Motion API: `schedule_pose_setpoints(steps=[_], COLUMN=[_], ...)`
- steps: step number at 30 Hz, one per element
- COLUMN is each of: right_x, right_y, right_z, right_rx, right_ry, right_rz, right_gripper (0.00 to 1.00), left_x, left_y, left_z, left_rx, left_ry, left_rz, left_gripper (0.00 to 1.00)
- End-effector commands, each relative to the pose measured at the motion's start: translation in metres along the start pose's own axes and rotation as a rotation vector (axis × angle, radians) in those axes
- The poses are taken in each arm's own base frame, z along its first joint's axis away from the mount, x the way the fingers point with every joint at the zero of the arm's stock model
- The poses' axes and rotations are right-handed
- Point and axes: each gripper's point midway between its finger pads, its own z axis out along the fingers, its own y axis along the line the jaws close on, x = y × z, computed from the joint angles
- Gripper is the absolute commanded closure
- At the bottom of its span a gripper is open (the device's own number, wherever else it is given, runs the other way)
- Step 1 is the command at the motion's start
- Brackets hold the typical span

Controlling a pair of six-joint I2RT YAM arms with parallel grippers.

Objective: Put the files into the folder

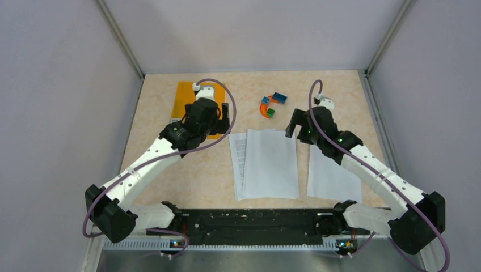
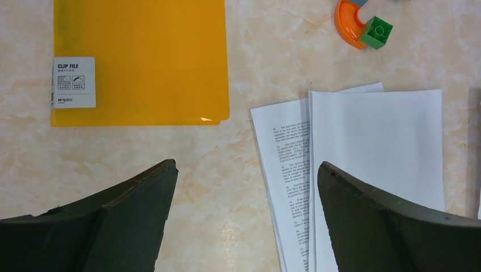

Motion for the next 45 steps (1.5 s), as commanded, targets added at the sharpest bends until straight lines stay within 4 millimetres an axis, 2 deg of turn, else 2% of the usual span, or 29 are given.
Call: schedule_pose_setpoints(steps=[1, 8, 21, 33, 35, 39, 43, 45], right_x=[-0.034, -0.028, -0.013, 0.0, 0.003, 0.003, 0.004, 0.007], right_y=[0.012, 0.01, 0.018, 0.019, 0.026, 0.047, 0.063, 0.07], right_z=[-0.009, -0.006, 0.004, 0.014, 0.017, 0.026, 0.038, 0.04], right_rx=[-0.02, -0.019, -0.065, -0.08, -0.109, -0.182, -0.227, -0.24], right_ry=[-0.092, -0.077, -0.021, 0.018, 0.034, 0.065, 0.087, 0.098], right_rz=[0.031, 0.001, -0.021, -0.039, -0.038, -0.021, -0.008, -0.022], right_gripper=[0.01, 0.01, 0.01, 0.01, 0.01, 0.01, 0.01, 0.01], left_x=[-0.016, -0.009, 0.002, 0.017, 0.01, -0.006, -0.018, -0.023], left_y=[-0.007, -0.014, 0.0, -0.001, 0.007, 0.044, 0.094, 0.102], left_z=[-0.001, 0.0, 0.008, 0.029, 0.037, 0.064, 0.089, 0.095], left_rx=[0.026, 0.076, 0.054, 0.064, 0.037, -0.064, -0.172, -0.18], left_ry=[-0.017, 0.001, 0.034, 0.095, 0.086, 0.069, 0.042, 0.044], left_rz=[0.009, -0.042, -0.113, -0.201, -0.233, -0.342, -0.437, -0.443], left_gripper=[0.02, 0.02, 0.02, 0.04, 0.04, 0.06, 0.06, 0.07])
